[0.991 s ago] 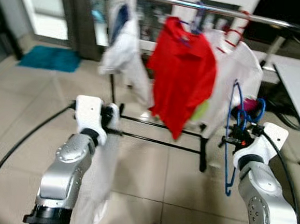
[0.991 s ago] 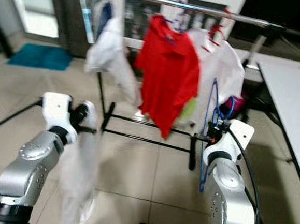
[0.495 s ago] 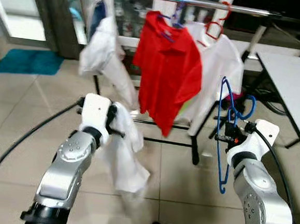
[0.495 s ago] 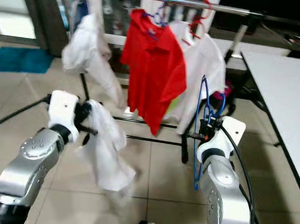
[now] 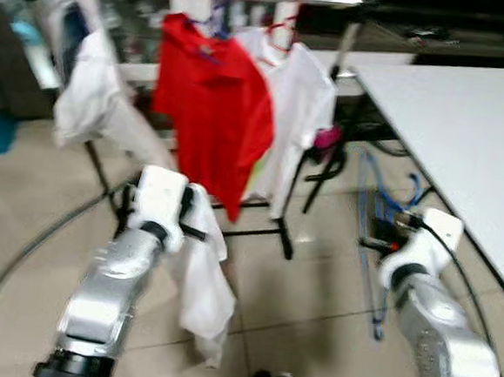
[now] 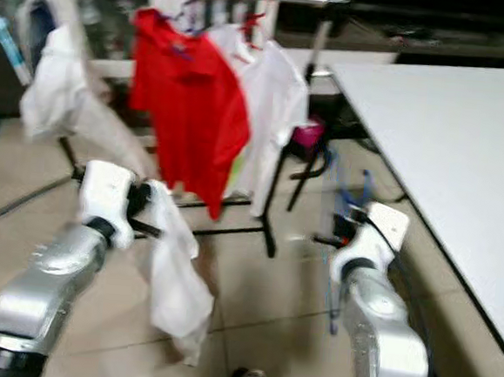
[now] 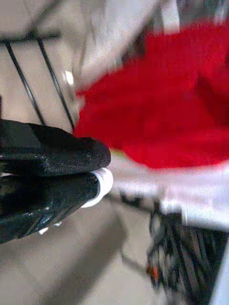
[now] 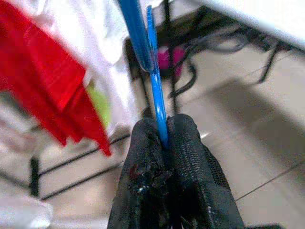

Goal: Hang hanger

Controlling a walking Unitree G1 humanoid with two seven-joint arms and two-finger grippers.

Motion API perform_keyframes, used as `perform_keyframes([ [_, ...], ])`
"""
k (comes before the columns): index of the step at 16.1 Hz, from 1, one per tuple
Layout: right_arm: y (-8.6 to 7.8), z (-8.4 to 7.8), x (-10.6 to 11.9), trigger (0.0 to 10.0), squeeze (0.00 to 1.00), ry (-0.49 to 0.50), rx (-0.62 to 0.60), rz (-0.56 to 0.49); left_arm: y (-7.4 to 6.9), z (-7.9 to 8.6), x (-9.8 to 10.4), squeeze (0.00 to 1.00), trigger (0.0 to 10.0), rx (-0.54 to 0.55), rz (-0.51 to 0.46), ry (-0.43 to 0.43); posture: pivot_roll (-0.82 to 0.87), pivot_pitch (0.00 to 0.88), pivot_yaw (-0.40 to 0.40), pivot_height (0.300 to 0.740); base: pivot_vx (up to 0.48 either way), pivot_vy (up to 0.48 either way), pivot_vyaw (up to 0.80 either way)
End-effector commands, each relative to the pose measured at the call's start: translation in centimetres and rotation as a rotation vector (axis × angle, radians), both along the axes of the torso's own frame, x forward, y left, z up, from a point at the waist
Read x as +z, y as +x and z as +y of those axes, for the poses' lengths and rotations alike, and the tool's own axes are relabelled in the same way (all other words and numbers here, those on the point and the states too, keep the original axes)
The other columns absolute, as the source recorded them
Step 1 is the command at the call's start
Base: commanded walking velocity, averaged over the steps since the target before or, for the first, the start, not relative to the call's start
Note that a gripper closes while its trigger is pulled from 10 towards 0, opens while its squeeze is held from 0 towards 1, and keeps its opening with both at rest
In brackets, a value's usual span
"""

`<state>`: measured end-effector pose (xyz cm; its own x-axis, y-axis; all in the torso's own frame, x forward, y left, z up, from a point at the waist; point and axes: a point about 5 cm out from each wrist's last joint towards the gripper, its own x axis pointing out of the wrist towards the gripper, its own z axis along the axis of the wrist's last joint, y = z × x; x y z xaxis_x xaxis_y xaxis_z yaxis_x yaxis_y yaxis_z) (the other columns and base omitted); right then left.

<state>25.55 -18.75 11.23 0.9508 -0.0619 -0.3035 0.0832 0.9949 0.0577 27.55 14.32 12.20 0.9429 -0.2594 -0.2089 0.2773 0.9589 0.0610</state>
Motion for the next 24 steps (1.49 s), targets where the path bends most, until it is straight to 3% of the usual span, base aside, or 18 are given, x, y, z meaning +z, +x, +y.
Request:
perform_keyframes([
  [1,0.0,0.3,0.4,10.0,0.00,0.018,0.005,-0.013,0.3,0.5,0.8,0.00,10.0,0.015,-0.031,0.010,0.02,0.047,-0.020,0.740,0.000,0.000,-0.80],
  [7,-0.1,0.2,0.7,10.0,0.00,0.102,-0.033,-0.026,0.2,0.1,1.0,0.00,10.0,-0.002,-0.023,0.016,0.02,0.070,-0.013,0.740,0.000,0.000,-0.80],
  [10,-0.5,0.1,-0.1,10.0,0.00,0.017,-0.054,0.005,-0.2,0.3,1.1,0.00,10.0,-0.009,-0.016,-0.011,0.02,0.064,-0.016,0.740,0.000,0.000,-0.80],
  [15,-0.1,-0.3,0.4,10.0,0.00,-0.008,-0.093,-0.018,0.8,-0.2,1.7,0.00,10.0,-0.034,-0.043,-0.017,0.00,0.046,0.012,0.740,0.000,0.000,-0.80],
  [19,-0.9,-0.8,-0.1,10.0,0.00,0.014,-0.134,0.002,1.2,-0.6,1.6,0.00,10.0,-0.051,-0.047,-0.018,-0.01,0.000,0.012,0.740,0.000,0.371,-0.80],
  [24,0.1,-0.4,-0.3,10.0,0.00,0.020,-0.100,0.009,1.5,0.0,1.6,0.00,10.0,-0.020,-0.063,-0.012,0.01,0.000,-0.013,0.740,0.000,0.408,-0.80],
])
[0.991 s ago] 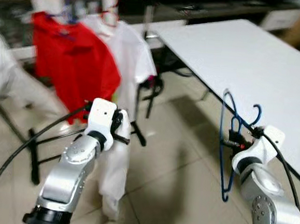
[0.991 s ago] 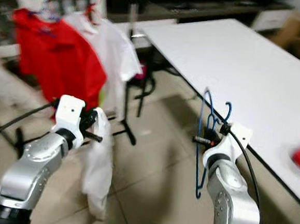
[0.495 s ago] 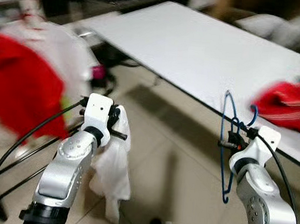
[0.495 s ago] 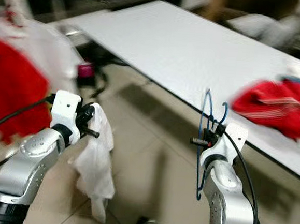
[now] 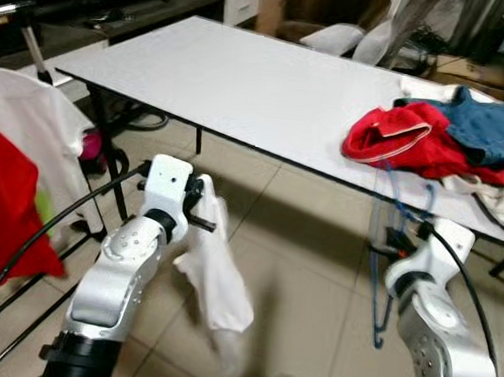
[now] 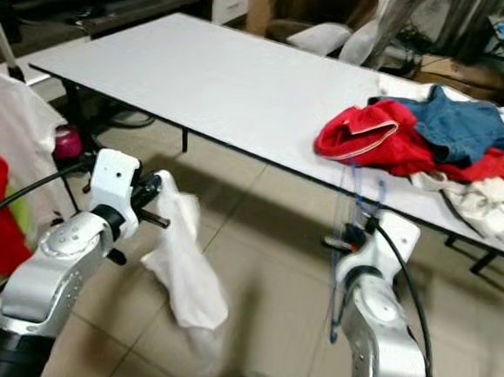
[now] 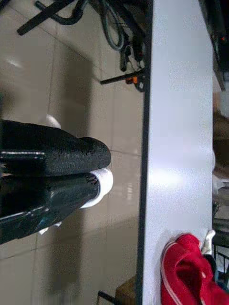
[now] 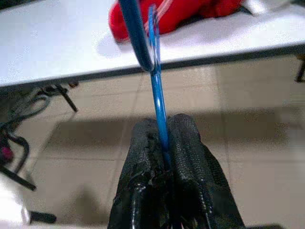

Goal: Hang hanger

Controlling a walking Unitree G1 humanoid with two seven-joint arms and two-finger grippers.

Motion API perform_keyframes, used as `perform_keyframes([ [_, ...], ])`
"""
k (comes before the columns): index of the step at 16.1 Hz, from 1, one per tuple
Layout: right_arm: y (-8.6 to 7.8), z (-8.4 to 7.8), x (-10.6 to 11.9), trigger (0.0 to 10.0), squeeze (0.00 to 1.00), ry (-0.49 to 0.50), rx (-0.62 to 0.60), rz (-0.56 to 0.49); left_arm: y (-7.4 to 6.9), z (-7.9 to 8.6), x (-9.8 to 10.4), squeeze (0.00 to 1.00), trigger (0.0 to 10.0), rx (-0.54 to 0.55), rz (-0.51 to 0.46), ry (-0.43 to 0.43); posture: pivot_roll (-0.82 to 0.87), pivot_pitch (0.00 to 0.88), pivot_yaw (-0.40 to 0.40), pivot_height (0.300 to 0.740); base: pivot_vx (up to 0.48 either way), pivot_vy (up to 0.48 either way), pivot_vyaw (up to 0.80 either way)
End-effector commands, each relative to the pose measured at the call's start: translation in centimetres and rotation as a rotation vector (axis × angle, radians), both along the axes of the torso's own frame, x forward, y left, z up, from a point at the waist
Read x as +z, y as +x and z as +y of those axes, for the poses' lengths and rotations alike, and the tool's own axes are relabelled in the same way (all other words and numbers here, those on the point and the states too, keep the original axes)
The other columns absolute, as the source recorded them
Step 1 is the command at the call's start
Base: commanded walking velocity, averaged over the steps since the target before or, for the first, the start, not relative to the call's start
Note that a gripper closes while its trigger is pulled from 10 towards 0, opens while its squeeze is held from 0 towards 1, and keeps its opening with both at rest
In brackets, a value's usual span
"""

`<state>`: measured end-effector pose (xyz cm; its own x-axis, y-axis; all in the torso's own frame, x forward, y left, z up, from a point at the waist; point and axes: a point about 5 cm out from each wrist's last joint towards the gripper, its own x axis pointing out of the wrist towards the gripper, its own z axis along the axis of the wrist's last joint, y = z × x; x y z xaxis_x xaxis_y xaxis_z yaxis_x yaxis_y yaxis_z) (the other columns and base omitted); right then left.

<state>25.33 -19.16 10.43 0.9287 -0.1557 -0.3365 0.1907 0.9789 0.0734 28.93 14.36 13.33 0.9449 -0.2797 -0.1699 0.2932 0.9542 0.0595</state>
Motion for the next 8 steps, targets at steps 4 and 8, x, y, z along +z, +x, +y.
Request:
perform_keyframes([
  [4,0.92,0.63,0.15,10.0,0.00,0.004,0.045,-0.007,-0.15,0.39,0.37,0.00,10.0,0.021,-0.028,0.016,0.04,0.000,-0.034,0.740,0.000,0.400,-0.40],
  [8,0.92,0.84,0.07,10.0,0.00,0.007,0.048,-0.004,0.00,0.57,0.41,0.00,10.0,0.025,-0.033,0.016,0.03,0.000,-0.026,0.740,0.000,0.400,-0.40],
])
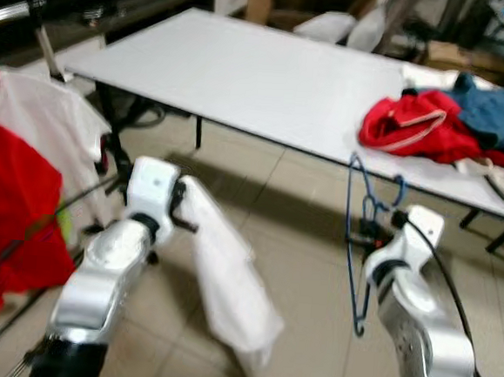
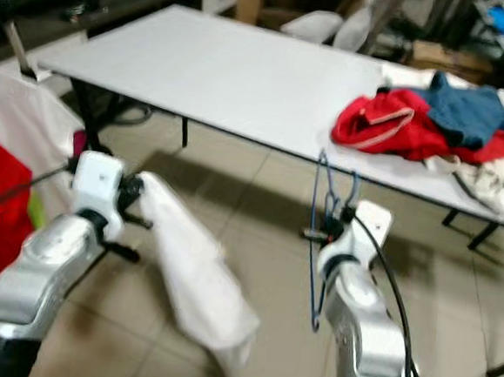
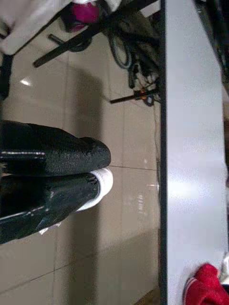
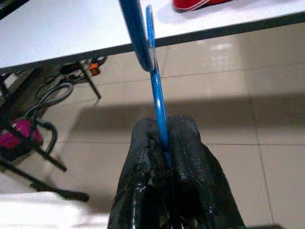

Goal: Hang hanger

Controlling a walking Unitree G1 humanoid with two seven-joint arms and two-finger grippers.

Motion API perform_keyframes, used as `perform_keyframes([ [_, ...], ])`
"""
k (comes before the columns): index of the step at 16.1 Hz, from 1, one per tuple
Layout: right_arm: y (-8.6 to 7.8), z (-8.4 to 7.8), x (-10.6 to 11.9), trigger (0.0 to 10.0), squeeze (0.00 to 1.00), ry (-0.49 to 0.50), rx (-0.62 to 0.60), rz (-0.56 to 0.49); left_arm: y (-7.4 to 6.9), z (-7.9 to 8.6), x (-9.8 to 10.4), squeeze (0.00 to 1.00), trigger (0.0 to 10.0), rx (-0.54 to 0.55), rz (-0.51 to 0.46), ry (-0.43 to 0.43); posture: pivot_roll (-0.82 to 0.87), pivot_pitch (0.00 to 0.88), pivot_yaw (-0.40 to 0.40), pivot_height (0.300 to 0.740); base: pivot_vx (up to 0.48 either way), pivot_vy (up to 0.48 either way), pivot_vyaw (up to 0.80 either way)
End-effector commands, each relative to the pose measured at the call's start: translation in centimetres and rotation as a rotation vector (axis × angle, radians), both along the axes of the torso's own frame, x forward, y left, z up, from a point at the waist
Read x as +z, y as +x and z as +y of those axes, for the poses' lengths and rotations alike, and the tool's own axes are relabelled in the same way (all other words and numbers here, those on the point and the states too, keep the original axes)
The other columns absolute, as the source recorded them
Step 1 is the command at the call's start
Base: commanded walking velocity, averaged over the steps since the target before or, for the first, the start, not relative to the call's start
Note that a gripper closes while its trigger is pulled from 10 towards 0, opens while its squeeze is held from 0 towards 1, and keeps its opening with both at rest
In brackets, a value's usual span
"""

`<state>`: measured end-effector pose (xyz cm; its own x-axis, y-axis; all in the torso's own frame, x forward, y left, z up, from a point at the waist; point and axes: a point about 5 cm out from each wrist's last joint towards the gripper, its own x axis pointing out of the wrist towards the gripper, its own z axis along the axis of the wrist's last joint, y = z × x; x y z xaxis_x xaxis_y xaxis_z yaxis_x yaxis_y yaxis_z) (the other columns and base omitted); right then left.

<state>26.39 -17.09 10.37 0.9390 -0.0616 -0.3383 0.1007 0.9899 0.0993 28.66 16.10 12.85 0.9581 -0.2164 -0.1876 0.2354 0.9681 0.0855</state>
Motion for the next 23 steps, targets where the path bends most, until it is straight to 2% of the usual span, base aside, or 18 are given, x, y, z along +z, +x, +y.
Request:
perform_keyframes([
  [1,-0.2,-1.4,0.1,10.0,0.00,-0.019,-0.049,-0.001,0.3,-1.3,0.9,0.00,10.0,-0.041,-0.044,-0.013,0.02,0.000,-0.020,0.740,0.000,0.398,0.00],
  [6,-0.8,-1.6,-0.2,10.0,0.00,-0.010,-0.092,0.002,0.9,-1.8,0.9,0.00,10.0,-0.080,-0.043,-0.008,0.00,0.000,0.020,0.740,0.000,0.402,-0.64],
  [11,-0.9,-1.8,-0.1,10.0,0.00,-0.012,-0.108,-0.005,1.4,-2.2,1.0,0.00,10.0,-0.096,-0.050,-0.012,-0.01,0.000,0.026,0.740,0.000,0.410,-0.80],
  [14,-0.8,-1.8,-0.1,10.0,0.00,-0.017,-0.100,-0.005,1.3,-2.2,0.9,0.00,10.0,-0.093,-0.051,-0.015,0.00,0.000,0.020,0.740,0.000,0.421,-0.80],
  [17,-0.6,-1.6,0.0,10.0,0.00,-0.022,-0.078,-0.006,1.0,-1.6,0.9,0.00,10.0,-0.047,-0.053,-0.048,0.01,0.000,0.008,0.740,0.000,0.000,-0.58],
  [19,-0.2,-1.0,0.5,10.0,0.00,-0.018,0.005,-0.051,0.9,-1.3,1.0,0.00,10.0,-0.034,-0.077,-0.012,0.01,0.000,0.000,0.740,0.000,0.000,0.00],
  [20,-0.1,-0.9,0.8,10.0,0.00,-0.027,0.029,-0.071,1.0,-1.2,1.2,0.00,10.0,-0.026,-0.091,-0.017,0.01,0.000,-0.001,0.740,0.000,0.000,0.00],
  [21,0.1,-0.4,1.5,10.0,0.00,-0.045,0.114,-0.112,1.2,-0.8,1.7,0.00,10.0,0.011,-0.111,-0.045,0.01,0.000,-0.004,0.740,0.307,0.000,0.00],
  [22,0.1,-0.4,1.5,10.0,0.00,-0.045,0.114,-0.112,1.2,-0.8,1.7,0.00,10.0,0.011,-0.111,-0.045,0.01,0.000,-0.004,0.740,0.307,0.000,0.00],
  [23,0.1,-0.1,1.8,10.0,0.00,-0.028,0.178,-0.124,1.3,-0.7,1.8,0.00,10.0,0.016,-0.112,-0.047,0.01,0.000,-0.008,0.740,0.334,0.000,0.00],
])
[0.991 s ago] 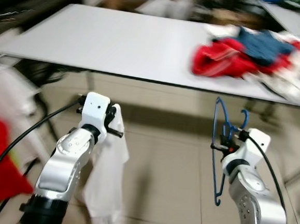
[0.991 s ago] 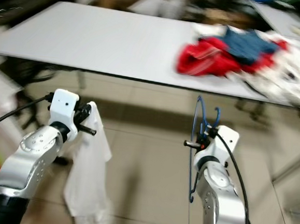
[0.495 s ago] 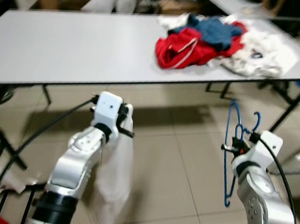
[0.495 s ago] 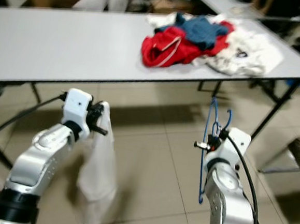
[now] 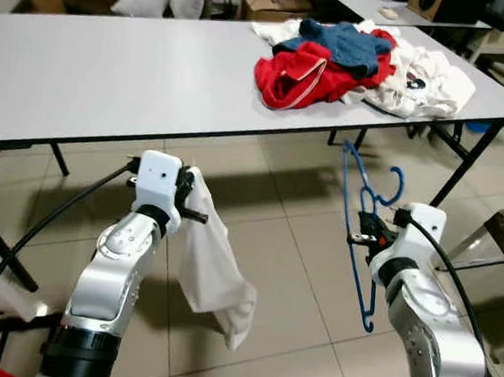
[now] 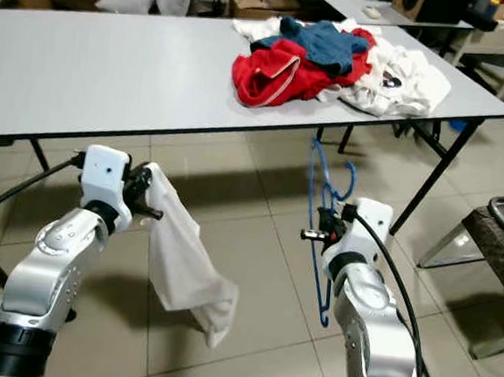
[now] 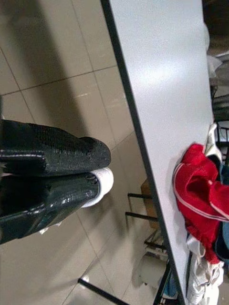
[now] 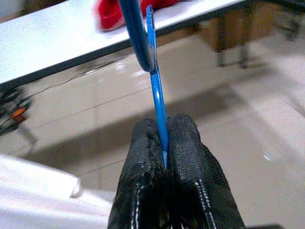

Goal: Hang hanger

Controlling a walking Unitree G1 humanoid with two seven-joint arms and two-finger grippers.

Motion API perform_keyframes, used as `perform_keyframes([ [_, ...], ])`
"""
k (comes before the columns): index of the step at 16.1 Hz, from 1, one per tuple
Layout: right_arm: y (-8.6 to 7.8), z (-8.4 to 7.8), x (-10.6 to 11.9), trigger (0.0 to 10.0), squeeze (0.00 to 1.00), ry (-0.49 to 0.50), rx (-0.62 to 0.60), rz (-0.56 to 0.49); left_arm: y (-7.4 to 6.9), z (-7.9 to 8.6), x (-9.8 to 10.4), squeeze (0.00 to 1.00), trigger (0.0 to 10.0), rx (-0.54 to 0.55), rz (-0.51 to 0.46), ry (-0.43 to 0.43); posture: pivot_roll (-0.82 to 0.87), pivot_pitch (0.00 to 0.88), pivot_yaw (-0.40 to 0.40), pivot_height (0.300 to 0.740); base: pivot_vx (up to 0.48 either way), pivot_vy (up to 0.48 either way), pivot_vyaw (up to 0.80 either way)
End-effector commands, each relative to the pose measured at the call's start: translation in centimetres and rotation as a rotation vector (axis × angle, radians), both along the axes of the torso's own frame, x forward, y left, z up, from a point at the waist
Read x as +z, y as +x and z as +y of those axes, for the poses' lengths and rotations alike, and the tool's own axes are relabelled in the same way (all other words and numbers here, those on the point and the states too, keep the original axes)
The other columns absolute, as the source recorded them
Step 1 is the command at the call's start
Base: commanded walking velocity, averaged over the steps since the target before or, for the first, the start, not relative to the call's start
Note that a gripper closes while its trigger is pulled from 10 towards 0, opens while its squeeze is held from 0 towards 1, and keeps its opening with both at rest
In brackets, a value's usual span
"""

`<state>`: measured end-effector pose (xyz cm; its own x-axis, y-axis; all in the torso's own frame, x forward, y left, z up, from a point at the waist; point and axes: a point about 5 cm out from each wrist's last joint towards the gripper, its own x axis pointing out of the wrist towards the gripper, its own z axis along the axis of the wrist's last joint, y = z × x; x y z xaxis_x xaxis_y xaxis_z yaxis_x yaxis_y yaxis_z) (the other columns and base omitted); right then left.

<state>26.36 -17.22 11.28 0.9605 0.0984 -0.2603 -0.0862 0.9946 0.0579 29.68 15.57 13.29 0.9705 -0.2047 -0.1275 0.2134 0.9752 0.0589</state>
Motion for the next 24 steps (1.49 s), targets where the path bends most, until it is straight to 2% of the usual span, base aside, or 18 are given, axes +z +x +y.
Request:
perform_keyframes([
  [1,0.2,0.1,1.2,10.0,0.00,-0.007,0.047,-0.052,0.3,0.0,1.4,0.00,10.0,0.005,-0.058,-0.001,0.01,0.000,-0.009,0.740,0.341,0.000,0.00],
  [5,0.4,0.4,1.8,10.0,0.00,-0.044,0.120,-0.090,0.7,0.1,1.6,0.00,10.0,0.029,-0.067,-0.006,0.00,0.000,-0.015,0.740,0.342,0.000,0.80],
  [7,0.4,0.6,2.0,10.0,0.00,-0.050,0.155,-0.104,0.8,0.2,1.7,0.00,10.0,0.033,-0.070,-0.002,0.00,0.000,-0.015,0.740,0.345,0.000,0.00],
  [9,0.1,0.8,2.1,10.0,0.00,-0.072,0.200,-0.108,0.9,0.6,1.9,0.00,10.0,0.054,-0.074,0.000,0.00,0.000,-0.015,0.740,0.341,0.000,0.00],
  [12,0.0,1.0,2.0,10.0,0.00,-0.096,0.222,-0.108,1.1,1.4,2.2,0.00,10.0,0.073,-0.083,0.004,0.00,0.000,-0.018,0.740,0.342,0.000,0.68],
  [19,-0.2,1.0,2.1,10.0,0.00,-0.082,0.261,-0.116,1.6,2.0,2.7,0.00,10.0,0.084,-0.096,0.020,-0.01,0.000,-0.016,0.740,0.342,0.000,0.00],
  [24,-0.7,0.9,2.1,10.0,0.00,-0.082,0.290,-0.114,1.8,1.8,2.6,0.00,10.0,0.068,-0.094,0.024,-0.02,0.000,-0.007,0.740,0.342,0.000,0.00],
])
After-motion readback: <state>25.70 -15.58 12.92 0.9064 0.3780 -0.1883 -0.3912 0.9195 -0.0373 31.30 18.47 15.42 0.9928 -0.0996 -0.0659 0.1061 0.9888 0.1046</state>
